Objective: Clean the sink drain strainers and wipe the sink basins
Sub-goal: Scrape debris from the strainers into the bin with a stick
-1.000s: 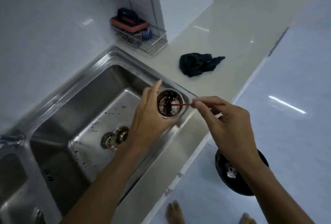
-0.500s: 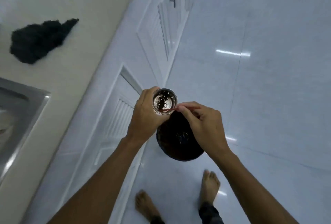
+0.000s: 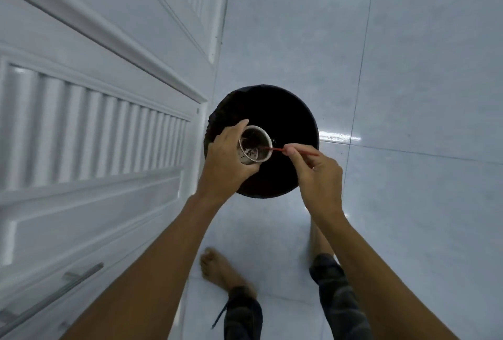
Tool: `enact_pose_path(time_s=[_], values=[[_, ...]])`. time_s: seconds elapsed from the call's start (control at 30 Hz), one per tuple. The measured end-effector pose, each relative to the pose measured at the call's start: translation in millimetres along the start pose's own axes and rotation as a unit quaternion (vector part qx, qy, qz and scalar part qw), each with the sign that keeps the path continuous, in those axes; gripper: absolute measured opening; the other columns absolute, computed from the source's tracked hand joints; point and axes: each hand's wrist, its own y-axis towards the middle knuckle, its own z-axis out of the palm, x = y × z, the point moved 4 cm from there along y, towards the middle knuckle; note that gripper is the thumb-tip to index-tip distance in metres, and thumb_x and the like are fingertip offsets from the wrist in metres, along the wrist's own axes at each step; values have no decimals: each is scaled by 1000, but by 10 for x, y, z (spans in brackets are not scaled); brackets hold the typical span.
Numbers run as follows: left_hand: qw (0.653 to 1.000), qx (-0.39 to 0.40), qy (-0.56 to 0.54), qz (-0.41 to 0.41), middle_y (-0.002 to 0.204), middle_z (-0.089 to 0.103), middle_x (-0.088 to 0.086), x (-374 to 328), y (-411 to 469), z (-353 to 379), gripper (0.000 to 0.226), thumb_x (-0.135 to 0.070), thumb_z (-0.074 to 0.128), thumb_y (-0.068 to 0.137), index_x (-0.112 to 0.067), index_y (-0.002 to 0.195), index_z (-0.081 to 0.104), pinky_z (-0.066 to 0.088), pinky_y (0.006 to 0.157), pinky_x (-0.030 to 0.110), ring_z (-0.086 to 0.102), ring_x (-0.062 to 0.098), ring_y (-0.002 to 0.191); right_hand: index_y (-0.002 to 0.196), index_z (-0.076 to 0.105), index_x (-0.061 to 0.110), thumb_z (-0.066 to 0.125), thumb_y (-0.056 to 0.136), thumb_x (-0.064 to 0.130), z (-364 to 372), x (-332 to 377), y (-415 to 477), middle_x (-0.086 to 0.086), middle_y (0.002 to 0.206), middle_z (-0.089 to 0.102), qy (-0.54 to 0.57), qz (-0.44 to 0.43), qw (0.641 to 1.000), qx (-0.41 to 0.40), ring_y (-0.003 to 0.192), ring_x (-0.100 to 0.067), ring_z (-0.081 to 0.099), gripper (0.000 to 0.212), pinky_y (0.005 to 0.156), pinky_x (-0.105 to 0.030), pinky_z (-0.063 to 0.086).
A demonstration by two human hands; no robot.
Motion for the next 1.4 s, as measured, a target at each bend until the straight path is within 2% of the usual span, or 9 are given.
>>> enact_pose_path(time_s=[0.17,0.3,0.43,0.67,0.93,1.03,1.17,1.3,1.4], values=[[998,19,-16,-55,127,63,1,100,6,132,79,-28,92,72,-15,137,49,51,104,49,61,22,119,110,77,22,64,96,28,130,-47,-73,10,107,76,-22,-21,998,51,100,-1,67,20,92,-16,54],[998,33,-6,-46,127,64,2,92,55,133,75,-26,89,73,-16,137,52,50,105,49,61,22,118,112,76,19,63,98,26,88,-45,24,8,108,75,3,47,999,-21,101,-4,67,20,98,-26,55],[998,33,-3,-44,132,63,2,99,120,118,75,-27,88,75,-15,139,51,47,109,50,59,22,123,110,78,21,64,97,28,236,55,6,11,105,76,3,8,999,32,100,-2,67,20,93,-16,53],[997,37,60,-44,132,62,8,248,115,111,80,-36,86,76,-14,144,51,45,109,46,56,28,122,107,77,23,63,98,28,303,-45,-1,16,103,73,0,19,1000,11,96,3,66,18,88,-6,49],[991,102,59,-58,129,57,6,423,118,65,82,-42,84,73,-23,145,49,40,110,42,55,25,118,98,76,27,61,99,31,278,-281,173,11,102,74,66,117,990,49,100,-6,65,15,89,-31,58],[988,139,31,-53,124,62,2,425,166,82,82,-40,87,70,-23,141,50,53,101,42,60,19,109,105,78,21,62,98,30,383,-285,182,10,103,75,-1,76,992,102,95,0,65,19,88,-20,56],[984,153,17,-94,105,63,-9,492,208,70,72,-58,82,64,-29,123,52,53,72,20,62,6,86,99,77,23,60,99,32,316,-372,239,11,100,73,17,127,992,-14,95,-2,63,19,91,-23,55],[975,168,-47,-139,99,58,-25,544,253,85,69,-73,75,60,-39,117,55,44,67,9,59,-5,89,88,73,35,62,97,34,465,-400,172,13,89,71,95,164,977,95,89,-10,64,14,68,-20,55],[968,174,-61,-169,99,59,-23,642,255,84,65,-71,78,67,-36,118,59,46,70,14,61,0,93,93,77,26,61,98,32,368,-435,237,14,94,72,42,159,986,14,93,-4,63,18,89,-28,57]])
